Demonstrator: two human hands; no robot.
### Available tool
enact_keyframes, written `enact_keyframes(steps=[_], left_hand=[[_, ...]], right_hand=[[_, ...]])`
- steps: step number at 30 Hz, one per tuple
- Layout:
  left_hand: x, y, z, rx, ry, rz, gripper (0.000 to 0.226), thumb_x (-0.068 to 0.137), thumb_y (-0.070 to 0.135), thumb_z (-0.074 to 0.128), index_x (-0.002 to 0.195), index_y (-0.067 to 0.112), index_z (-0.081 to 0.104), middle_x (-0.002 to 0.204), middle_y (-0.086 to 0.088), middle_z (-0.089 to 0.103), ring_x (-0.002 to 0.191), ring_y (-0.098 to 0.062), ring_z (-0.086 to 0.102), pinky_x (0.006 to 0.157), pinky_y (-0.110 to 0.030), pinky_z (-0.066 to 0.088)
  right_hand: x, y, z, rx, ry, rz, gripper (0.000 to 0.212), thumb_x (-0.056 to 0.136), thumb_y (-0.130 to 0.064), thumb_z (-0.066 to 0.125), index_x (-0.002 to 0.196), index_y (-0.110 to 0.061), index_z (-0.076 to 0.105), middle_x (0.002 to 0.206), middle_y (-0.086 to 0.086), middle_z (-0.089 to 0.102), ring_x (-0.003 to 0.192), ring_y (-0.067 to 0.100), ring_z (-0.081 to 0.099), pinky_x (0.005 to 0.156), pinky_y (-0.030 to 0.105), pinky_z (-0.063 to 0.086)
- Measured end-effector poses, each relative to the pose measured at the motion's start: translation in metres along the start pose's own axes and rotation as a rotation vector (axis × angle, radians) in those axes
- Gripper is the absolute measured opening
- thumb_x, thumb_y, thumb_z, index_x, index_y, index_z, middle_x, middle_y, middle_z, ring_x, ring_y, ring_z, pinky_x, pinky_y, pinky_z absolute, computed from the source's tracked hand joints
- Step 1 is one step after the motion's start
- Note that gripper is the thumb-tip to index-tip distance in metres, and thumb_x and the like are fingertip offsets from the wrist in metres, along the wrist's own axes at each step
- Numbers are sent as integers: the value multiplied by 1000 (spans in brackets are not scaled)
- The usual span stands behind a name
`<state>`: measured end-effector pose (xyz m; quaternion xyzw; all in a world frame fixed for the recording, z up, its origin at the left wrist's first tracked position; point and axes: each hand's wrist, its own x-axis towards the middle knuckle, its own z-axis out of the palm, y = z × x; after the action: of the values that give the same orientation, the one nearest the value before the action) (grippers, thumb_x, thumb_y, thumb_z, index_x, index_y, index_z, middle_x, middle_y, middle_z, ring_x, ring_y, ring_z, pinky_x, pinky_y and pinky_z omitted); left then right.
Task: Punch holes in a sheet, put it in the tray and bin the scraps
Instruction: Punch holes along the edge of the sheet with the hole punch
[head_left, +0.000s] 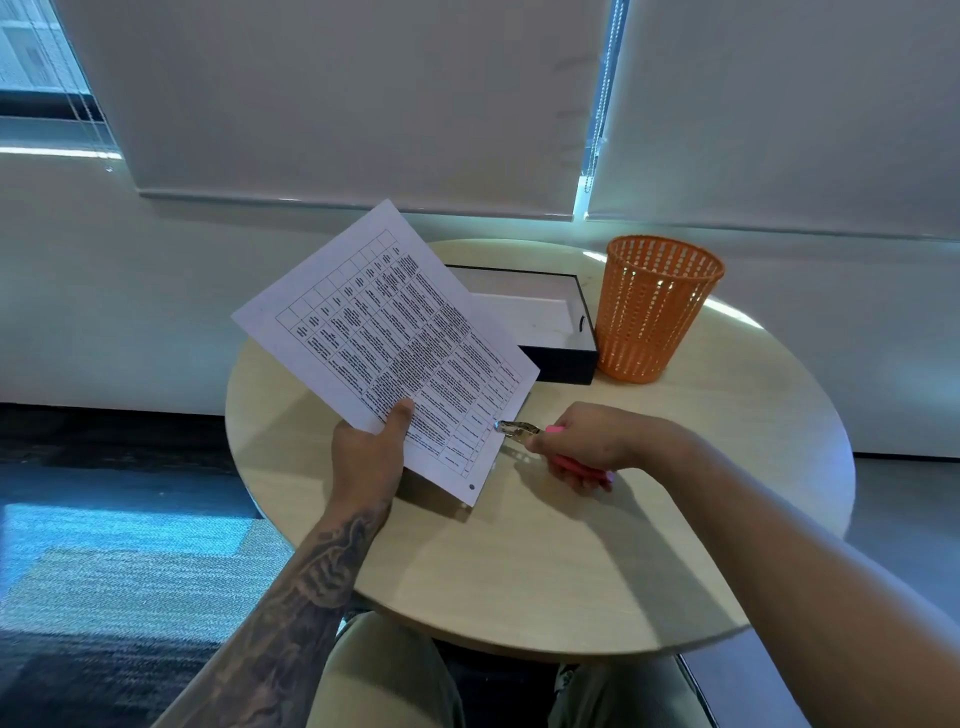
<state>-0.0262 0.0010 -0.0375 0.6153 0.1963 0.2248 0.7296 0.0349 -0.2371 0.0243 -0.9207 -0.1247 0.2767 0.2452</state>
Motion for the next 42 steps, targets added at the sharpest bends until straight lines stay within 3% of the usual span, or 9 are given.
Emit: enact_keyframes(steps=[9,16,23,31,36,39,42], left_hand=[[-2,0,2,36,-10,27,10,88,25,75,89,23,65,94,2,73,92,-25,72,85,-43,59],[-4,2,4,50,-3,23,20,88,26,75,103,16,65,97,2,72,93,-23,71,84,-40,58],[-5,3,5,60,-14,11,12,88,26,75,89,22,64,93,3,72,89,-22,71,81,-39,58],[-5,4,5,75,0,-2,27,88,29,75,103,11,62,94,0,70,87,-20,70,74,-33,56],[-8,5,5,63,6,12,24,89,28,74,104,11,64,93,2,70,88,-21,70,76,-35,57],[-10,6,7,53,-21,28,11,89,25,74,91,22,65,91,4,72,87,-21,71,80,-38,58],[-11,7,6,49,-41,39,13,88,26,75,97,19,67,93,2,73,88,-21,72,79,-38,59]], right_hand=[[5,-8,-1,-43,-26,68,43,97,-42,53,76,-7,65,59,8,66,39,22,53,45,27,48],[6,-9,1,-78,-15,65,42,97,-42,52,77,-8,65,60,8,67,42,22,56,45,27,49],[6,-10,1,-106,-28,90,44,99,-46,50,85,-7,66,70,11,69,52,27,58,47,28,49],[10,-11,4,-185,-19,137,52,95,-57,50,84,-9,69,68,13,68,56,29,56,43,22,44],[-2,-10,-3,12,-53,130,52,100,-54,49,85,-6,63,66,12,68,48,26,58,48,27,50],[-14,-1,-6,153,-47,126,50,100,-54,49,90,-6,59,67,17,70,51,29,60,55,32,52],[-24,11,-5,233,-16,123,42,98,-49,49,92,-8,55,76,20,71,60,33,61,59,33,51]])
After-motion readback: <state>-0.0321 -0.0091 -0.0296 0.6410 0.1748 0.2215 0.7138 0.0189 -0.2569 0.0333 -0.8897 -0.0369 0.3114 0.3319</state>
